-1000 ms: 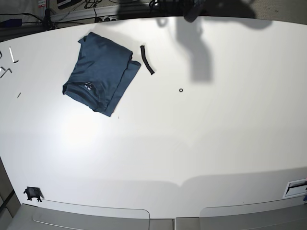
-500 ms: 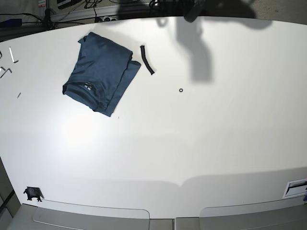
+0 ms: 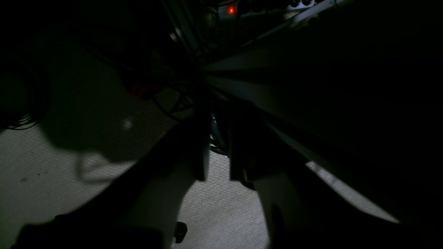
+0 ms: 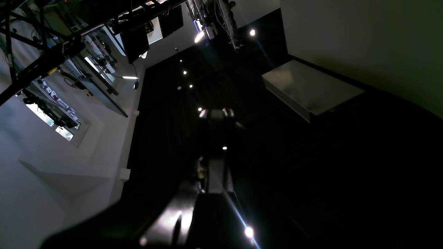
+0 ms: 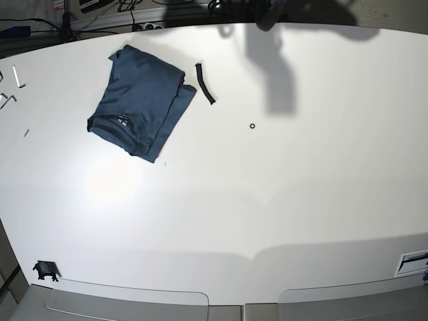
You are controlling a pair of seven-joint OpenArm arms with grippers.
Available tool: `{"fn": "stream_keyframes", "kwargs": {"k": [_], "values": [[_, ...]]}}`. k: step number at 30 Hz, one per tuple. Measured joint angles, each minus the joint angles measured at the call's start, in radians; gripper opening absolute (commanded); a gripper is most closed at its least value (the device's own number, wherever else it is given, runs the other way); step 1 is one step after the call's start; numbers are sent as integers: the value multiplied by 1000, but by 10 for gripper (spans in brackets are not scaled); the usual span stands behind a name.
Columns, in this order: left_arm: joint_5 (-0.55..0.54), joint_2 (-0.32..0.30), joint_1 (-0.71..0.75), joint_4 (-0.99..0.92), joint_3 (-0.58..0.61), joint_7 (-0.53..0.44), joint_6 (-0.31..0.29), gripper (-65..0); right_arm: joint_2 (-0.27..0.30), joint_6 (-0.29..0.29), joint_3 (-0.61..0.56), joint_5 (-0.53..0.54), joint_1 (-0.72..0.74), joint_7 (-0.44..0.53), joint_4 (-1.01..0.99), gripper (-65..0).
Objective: Fold the T-shirt properly
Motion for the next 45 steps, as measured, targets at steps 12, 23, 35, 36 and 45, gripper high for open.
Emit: {"fn": "stream_keyframes", "kwargs": {"k": [12,23,35,36,45], "values": [[0,0,0,0,0,0,0,-569,0,0,0,0,0,0,0,-650],[0,0,0,0,0,0,0,-569,0,0,0,0,0,0,0,-650],[0,0,0,0,0,0,0,-569,-8,0,0,3,0,0,0,-650],[0,0,0,0,0,0,0,-569,-8,0,0,3,0,0,0,-650],[0,0,0,0,0,0,0,-569,-8,0,0,3,0,-33,0,-650]]}}
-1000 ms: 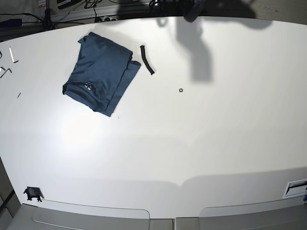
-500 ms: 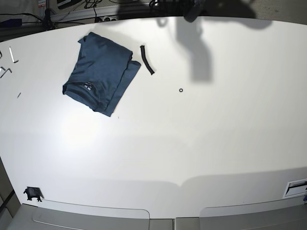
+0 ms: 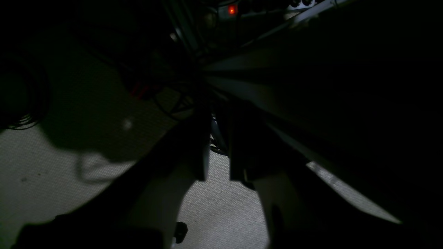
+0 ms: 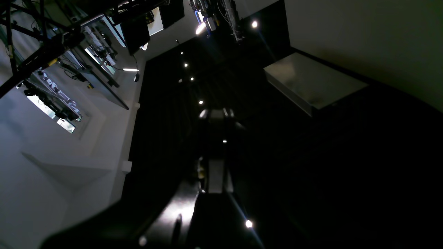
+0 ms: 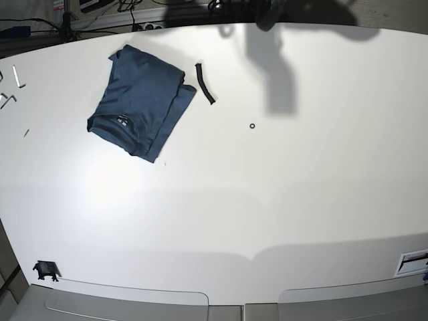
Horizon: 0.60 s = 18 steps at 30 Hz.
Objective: Fold the T-shirt properly
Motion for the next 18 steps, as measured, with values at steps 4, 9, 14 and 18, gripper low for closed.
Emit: {"fn": "stream_keyframes", "kwargs": {"k": [4,9,14,18], "values": [[0,0,0,0,0,0,0,-569,0,0,0,0,0,0,0,-650],[0,0,0,0,0,0,0,-569,0,0,0,0,0,0,0,-650],[0,0,0,0,0,0,0,-569,0,0,0,77,-1,161,0,-650],[0,0,0,0,0,0,0,-569,-5,6,0,314,-1,569,0,-650]]}}
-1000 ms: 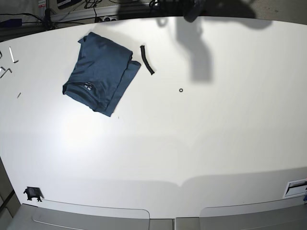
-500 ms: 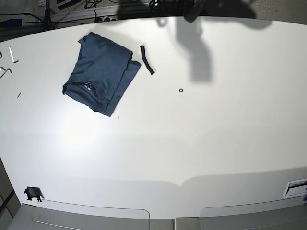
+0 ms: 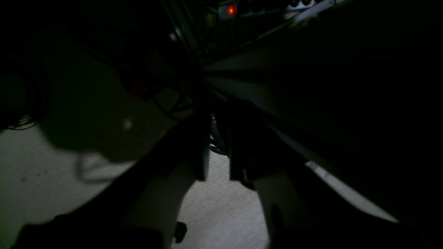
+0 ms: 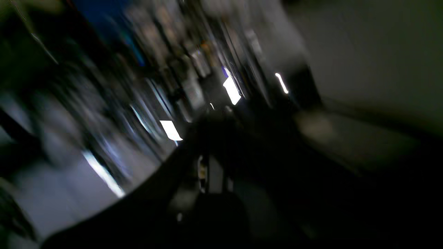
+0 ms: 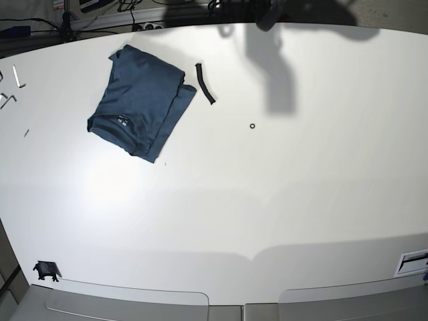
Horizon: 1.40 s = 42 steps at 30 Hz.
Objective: Fold the T-shirt properly
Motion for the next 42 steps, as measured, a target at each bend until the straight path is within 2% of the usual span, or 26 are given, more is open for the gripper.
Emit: {"fn": "stream_keyframes", "kwargs": {"k": [3,7,11,14,18,20,22,27,30,33,38,42], "values": [[0,0,0,0,0,0,0,-569,-9,49,0,152,1,335,0,-650],[0,0,0,0,0,0,0,-569,-30,148,0,180,0,718,0,-650],[0,0,0,0,0,0,0,-569,-32,228,0,180,0,967,0,-650],[0,0,0,0,0,0,0,-569,-30,239,0,180,0,1057,0,-650],[0,0,0,0,0,0,0,-569,-30,242,0,175,0,1060,0,-650],[0,0,0,0,0,0,0,-569,-31,243,0,161,0,1011,0,-650],[0,0,0,0,0,0,0,-569,-28,242,0,57,0,937,0,-650],[0,0,0,0,0,0,1,-569,-28,243,-1,-317,2,663,0,-650],[0,0,0,0,0,0,0,-569,-32,242,-1,-460,0,539,0,-650],[0,0,0,0,0,0,0,-569,-37,241,-1,-505,-2,523,0,-650],[0,0,0,0,0,0,0,-569,-43,241,-1,-501,0,518,0,-650],[0,0,0,0,0,0,0,-569,-42,238,-1,-501,0,388,0,-650]]}}
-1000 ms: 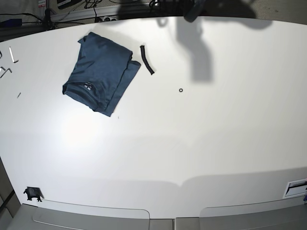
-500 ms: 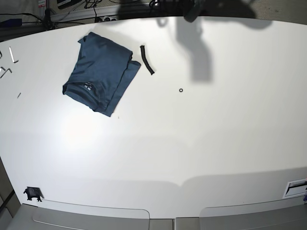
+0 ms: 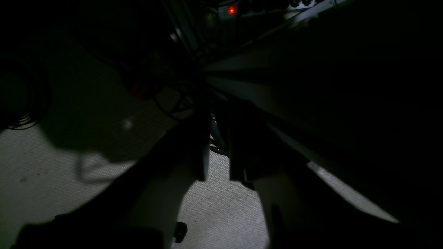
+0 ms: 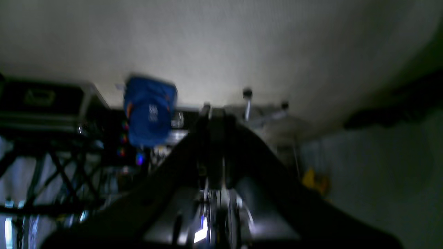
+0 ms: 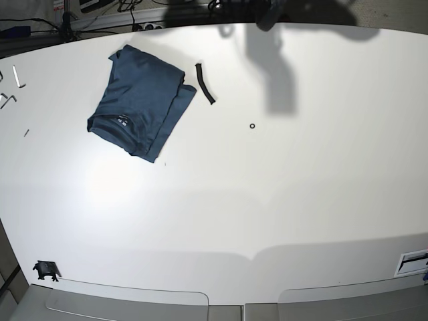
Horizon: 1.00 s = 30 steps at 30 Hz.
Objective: Fold the T-shirt properly
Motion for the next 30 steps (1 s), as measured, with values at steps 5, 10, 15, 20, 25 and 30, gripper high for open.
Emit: {"fn": "stream_keyframes", "kwargs": {"k": [5,10,15,20,25,30], "values": [[0,0,0,0,0,0,0,-569,-1,0,0,0,0,-135,0,-650],[0,0,0,0,0,0,0,-569,0,0,0,0,0,-150,0,-650],[0,0,0,0,0,0,0,-569,0,0,0,0,0,-150,0,-650],[0,0,0,0,0,0,0,-569,0,0,0,33,0,-150,0,-650],[0,0,0,0,0,0,0,-569,0,0,0,33,0,-146,0,-650],[0,0,0,0,0,0,0,-569,-4,0,0,30,13,-83,0,-650]]}}
